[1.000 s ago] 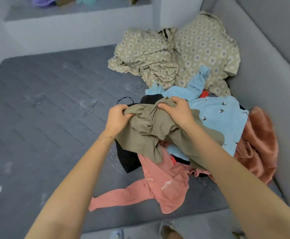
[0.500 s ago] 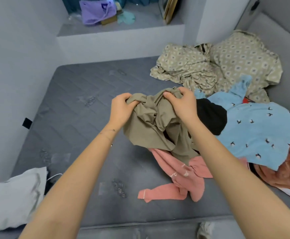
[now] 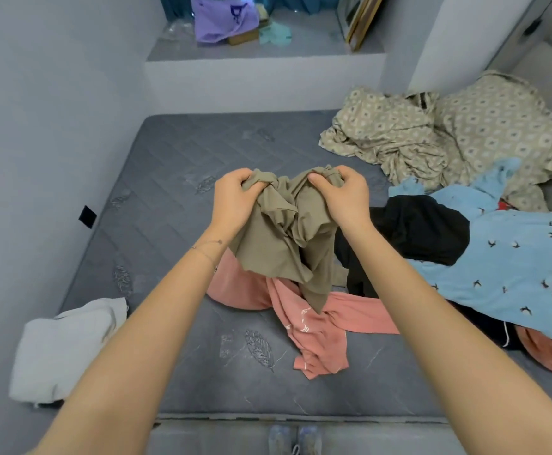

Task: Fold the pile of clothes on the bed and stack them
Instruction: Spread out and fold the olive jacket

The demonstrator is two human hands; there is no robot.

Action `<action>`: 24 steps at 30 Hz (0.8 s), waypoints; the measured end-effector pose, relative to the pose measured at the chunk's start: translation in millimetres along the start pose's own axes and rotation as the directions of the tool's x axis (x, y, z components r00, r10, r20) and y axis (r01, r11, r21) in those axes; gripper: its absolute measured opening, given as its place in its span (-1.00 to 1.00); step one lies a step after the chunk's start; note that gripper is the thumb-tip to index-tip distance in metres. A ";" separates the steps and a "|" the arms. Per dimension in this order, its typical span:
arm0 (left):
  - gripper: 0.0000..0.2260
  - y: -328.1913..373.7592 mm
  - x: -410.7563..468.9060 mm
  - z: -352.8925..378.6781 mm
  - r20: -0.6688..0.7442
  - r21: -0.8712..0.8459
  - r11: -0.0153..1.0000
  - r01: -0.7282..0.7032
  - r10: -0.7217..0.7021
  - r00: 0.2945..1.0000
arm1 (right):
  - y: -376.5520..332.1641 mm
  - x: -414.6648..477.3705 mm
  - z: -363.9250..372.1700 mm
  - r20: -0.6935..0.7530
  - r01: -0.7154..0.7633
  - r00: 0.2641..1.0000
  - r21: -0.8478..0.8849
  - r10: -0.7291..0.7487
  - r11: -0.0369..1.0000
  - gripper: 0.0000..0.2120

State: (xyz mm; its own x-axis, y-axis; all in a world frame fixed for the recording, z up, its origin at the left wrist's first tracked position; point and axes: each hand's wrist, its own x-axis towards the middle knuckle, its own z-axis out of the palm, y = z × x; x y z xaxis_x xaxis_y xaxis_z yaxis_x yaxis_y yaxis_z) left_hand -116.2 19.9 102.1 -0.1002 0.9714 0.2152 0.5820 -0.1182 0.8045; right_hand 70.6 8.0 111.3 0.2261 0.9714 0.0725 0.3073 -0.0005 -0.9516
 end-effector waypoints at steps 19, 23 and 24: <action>-0.86 -112.6 29.1 -90.1 0.069 -0.086 0.996 0.023 -0.017 0.997 | -15.0 -18.4 157.9 0.125 -0.141 0.984 0.098 0.128 0.985 -0.69; -0.83 -156.7 33.5 -132.2 0.160 -0.163 0.980 0.115 -0.089 0.983 | -25.4 -30.7 228.5 0.113 -0.253 0.966 0.215 0.233 0.943 -0.68; -0.86 -167.3 33.7 -140.1 0.183 -0.190 0.971 0.143 -0.108 0.977 | -24.5 -34.9 243.7 0.112 -0.267 0.962 0.222 0.248 0.938 -0.69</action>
State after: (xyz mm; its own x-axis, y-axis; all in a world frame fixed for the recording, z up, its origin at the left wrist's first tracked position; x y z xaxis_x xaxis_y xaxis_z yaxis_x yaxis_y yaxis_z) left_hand -330.0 43.6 52.3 -0.0129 0.9997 0.0220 0.3981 -0.0150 0.9172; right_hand -170.1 32.0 59.3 0.1901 0.9613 -0.1996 0.0220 -0.2075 -0.9780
